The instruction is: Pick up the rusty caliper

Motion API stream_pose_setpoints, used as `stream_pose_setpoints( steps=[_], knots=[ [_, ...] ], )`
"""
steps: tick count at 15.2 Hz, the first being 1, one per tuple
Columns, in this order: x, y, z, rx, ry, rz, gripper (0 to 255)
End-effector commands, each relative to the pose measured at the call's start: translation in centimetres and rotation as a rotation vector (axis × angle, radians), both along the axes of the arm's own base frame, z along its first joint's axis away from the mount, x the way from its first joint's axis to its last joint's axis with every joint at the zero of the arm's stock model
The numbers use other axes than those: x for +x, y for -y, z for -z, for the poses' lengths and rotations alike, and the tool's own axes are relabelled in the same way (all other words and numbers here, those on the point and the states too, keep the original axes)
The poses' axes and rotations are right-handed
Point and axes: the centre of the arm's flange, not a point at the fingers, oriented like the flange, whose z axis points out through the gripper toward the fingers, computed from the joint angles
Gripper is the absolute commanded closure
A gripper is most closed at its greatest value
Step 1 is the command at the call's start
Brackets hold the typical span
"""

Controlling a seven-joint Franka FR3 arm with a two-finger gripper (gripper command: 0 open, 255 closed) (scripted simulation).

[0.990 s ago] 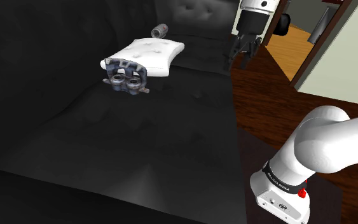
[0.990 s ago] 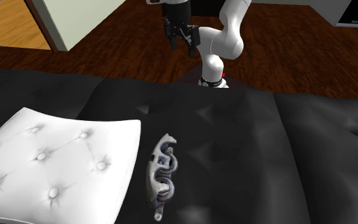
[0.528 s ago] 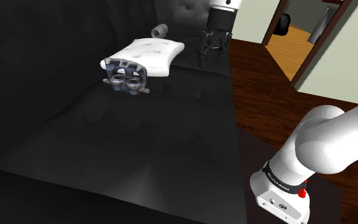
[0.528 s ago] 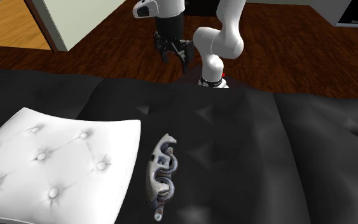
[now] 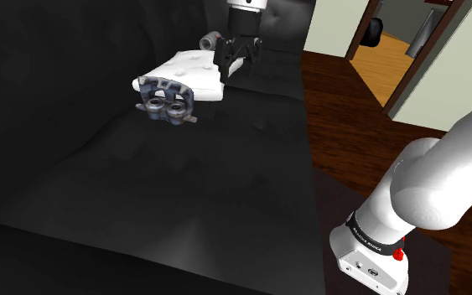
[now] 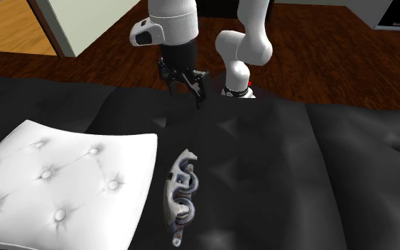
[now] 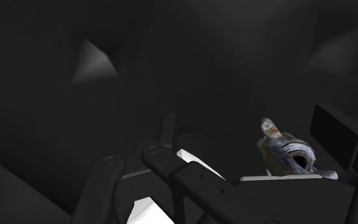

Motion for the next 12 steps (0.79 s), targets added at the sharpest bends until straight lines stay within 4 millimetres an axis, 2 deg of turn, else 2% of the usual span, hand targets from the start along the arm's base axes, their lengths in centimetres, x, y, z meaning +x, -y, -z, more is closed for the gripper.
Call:
stream_pose_setpoints(
  steps=[1,12],
  knots=[
    [2.4,-1.5,0.3,-0.004,0.004,-0.022,0],
    [14.2,-10.1,1.5,-0.03,0.021,-0.138,0]
  ],
)
